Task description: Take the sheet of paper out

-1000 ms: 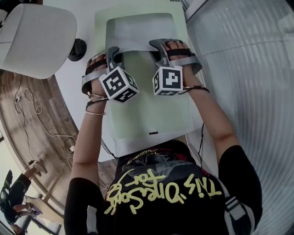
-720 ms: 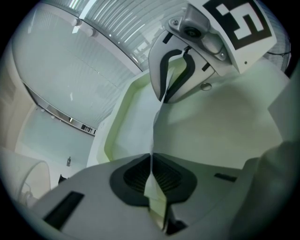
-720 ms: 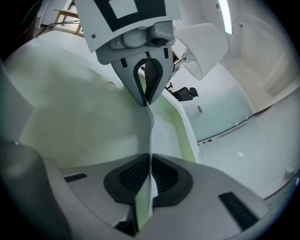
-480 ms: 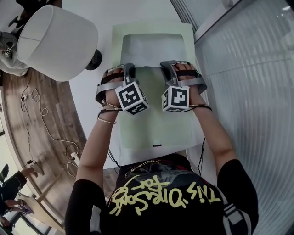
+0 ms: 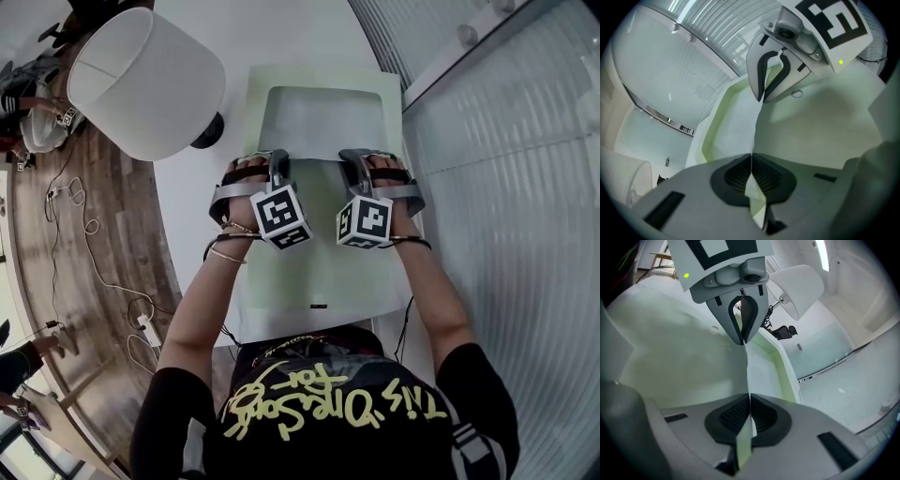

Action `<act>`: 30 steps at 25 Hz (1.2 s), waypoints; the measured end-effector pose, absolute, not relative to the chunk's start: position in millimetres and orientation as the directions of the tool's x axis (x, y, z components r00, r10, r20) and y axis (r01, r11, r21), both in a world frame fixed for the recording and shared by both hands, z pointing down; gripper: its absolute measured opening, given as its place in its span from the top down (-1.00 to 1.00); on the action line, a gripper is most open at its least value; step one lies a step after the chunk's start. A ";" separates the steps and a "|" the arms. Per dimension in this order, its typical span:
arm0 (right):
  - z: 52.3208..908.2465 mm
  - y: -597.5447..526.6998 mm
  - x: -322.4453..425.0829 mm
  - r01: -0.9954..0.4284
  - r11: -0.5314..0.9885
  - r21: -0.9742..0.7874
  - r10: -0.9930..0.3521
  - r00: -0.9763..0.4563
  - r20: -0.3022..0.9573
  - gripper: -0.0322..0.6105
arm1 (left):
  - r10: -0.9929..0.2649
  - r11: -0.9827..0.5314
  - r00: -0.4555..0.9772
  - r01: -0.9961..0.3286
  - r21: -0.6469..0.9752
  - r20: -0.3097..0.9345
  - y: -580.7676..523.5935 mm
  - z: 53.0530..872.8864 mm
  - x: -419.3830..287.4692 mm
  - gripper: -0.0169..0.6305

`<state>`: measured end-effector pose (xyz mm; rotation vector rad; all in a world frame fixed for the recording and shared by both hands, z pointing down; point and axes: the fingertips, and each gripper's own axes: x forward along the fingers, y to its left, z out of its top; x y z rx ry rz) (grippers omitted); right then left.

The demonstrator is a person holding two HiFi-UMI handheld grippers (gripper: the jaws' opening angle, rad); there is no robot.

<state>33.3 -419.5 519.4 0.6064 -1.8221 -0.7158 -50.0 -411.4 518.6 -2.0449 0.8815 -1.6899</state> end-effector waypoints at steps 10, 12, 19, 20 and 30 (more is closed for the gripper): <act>533.2 -394.5 36.6 -0.093 0.704 0.704 -0.687 -0.338 0.643 0.87 | -0.654 -0.744 0.095 -0.256 -0.617 0.750 -389.8 528.8 -46.9 0.91; 533.8 -391.2 37.1 -0.094 0.707 0.701 -0.685 -0.336 0.646 0.87 | -0.654 -0.744 0.096 -0.259 -0.616 0.750 -386.6 528.8 -46.4 0.91; 532.0 -380.5 36.1 -0.096 0.713 0.694 -0.680 -0.336 0.652 0.87 | -0.650 -0.745 0.101 -0.276 -0.607 0.753 -374.7 525.3 -47.2 0.91; 531.9 -378.9 36.2 -0.097 0.715 0.693 -0.679 -0.335 0.653 0.87 | -0.649 -0.746 0.101 -0.279 -0.604 0.754 -373.1 525.3 -47.1 0.91; 535.1 -355.7 38.5 -0.128 0.727 0.675 -0.671 -0.342 0.658 0.87 | -0.647 -0.743 0.105 -0.311 -0.593 0.755 -350.3 527.4 -44.7 0.91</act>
